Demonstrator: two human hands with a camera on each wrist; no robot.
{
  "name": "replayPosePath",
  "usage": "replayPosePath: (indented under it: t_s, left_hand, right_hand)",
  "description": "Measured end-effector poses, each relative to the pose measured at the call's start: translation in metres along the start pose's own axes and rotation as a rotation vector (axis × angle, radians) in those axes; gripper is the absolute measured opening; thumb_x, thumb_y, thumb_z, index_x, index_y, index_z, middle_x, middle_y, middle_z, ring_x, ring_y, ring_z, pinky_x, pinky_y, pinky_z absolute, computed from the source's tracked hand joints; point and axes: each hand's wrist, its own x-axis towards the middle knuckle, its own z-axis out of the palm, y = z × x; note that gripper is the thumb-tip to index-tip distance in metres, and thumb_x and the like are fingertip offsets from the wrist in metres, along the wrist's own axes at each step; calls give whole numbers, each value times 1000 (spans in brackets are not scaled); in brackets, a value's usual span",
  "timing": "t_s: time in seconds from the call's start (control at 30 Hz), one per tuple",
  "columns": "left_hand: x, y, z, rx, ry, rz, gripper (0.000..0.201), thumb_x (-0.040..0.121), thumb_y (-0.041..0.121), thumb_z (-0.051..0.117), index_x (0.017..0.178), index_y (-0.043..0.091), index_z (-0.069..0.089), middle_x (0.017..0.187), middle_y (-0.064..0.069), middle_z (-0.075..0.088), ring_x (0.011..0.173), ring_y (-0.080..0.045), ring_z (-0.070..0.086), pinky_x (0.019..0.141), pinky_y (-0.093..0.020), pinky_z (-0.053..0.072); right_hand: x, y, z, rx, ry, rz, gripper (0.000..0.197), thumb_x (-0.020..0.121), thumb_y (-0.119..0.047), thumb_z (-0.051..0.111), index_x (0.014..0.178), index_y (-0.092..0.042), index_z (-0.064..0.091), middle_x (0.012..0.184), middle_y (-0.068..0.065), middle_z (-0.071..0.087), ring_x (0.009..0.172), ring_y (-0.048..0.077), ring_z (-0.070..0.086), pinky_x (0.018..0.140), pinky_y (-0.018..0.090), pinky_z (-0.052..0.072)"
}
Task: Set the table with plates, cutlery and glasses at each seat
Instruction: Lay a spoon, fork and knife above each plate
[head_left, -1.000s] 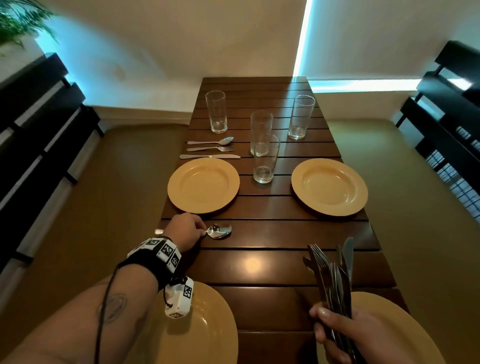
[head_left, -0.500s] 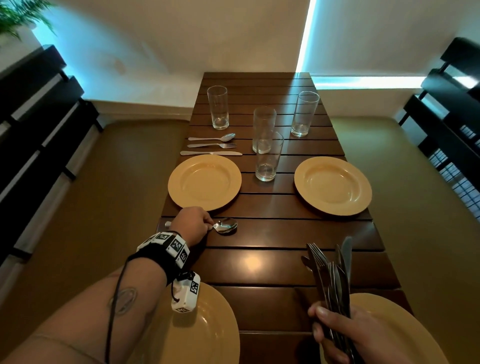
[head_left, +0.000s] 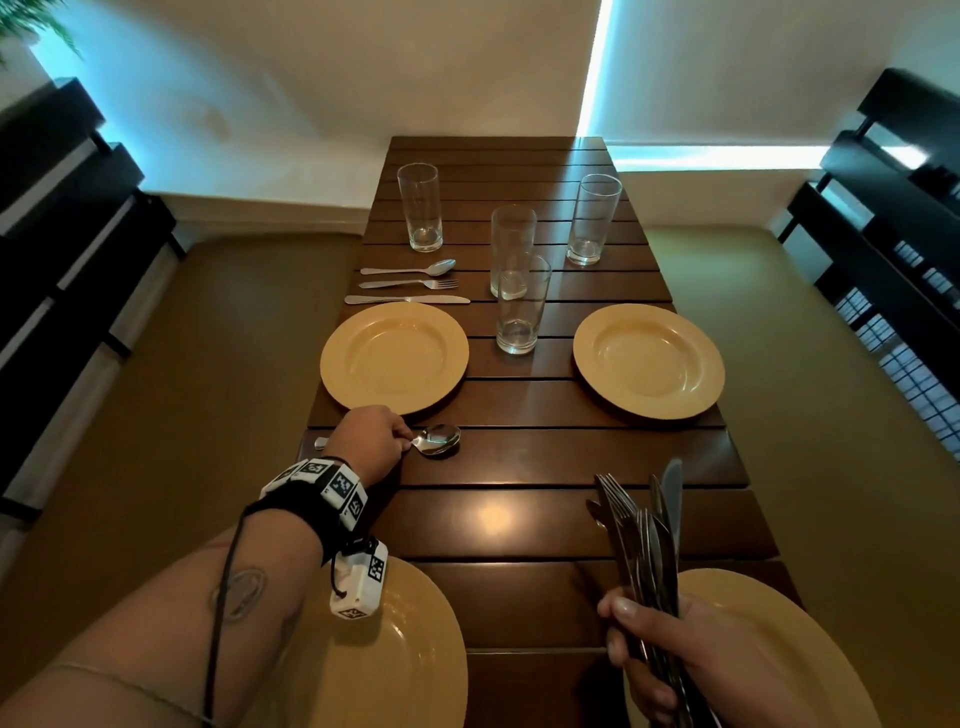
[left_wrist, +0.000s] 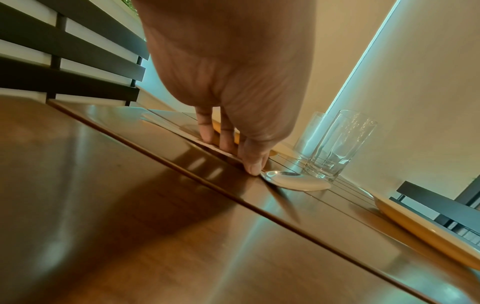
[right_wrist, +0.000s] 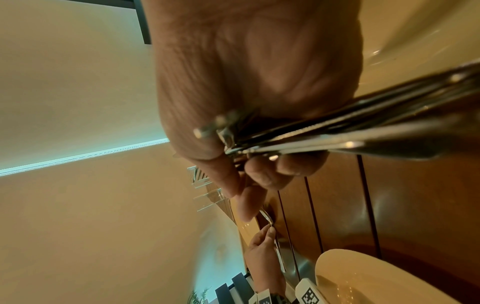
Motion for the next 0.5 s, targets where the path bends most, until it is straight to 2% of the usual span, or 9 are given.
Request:
replayPosePath:
  t_s: [0.1,0.2,0.3,0.33,0.4,0.5]
  left_hand:
    - [-3,0,-1,26,-6,2,19,91,26,72,108,21,80,110,1,75,101,-19,66,86,-29,50]
    - [-15,7,-9,3,48,20,23,90,31,72,110,21,78,110,2,71,103,-19,64,90,-33,51]
    - [-41,34,-20,-77,116,108,18,91,34,70,105,25,77,100,8,69,97,-13,62,88,-34,52]
    - [-56,49,-24,-142,107,137,15,92,35,70,102,27,77,98,10,68,94,-8,61,86,-32,52]
    - [-91,81,-29,-259,42,218,14,93,38,68,98,28,77,95,14,69,90,-1,60,83,-27,52]
    - [-142,125,-21,-478,-42,286,12,93,41,68,97,32,76,90,15,73,84,0,65,77,-22,54]
  right_hand:
    - [-1,-1,1,3,-11,-9,66,60,-31,82,108,7,59,78,23,64,38,22,46,39,28,42]
    - [-6,-2,2,-2,-13,-39,63,63,-32,81,108,6,60,79,22,65,39,21,48,41,29,43]
    - [-14,-2,4,32,-9,-73,45,79,-28,79,104,5,62,80,21,66,40,20,47,41,27,42]
    - [-17,-1,6,49,-7,-77,38,84,-24,74,105,5,62,80,21,66,40,20,47,41,27,41]
    - [-22,1,7,69,-13,-91,33,86,-20,67,106,6,63,82,21,67,41,19,48,41,26,41]
    - [-30,5,13,56,-44,-123,32,86,-25,73,103,2,68,84,20,68,43,18,50,42,26,42]
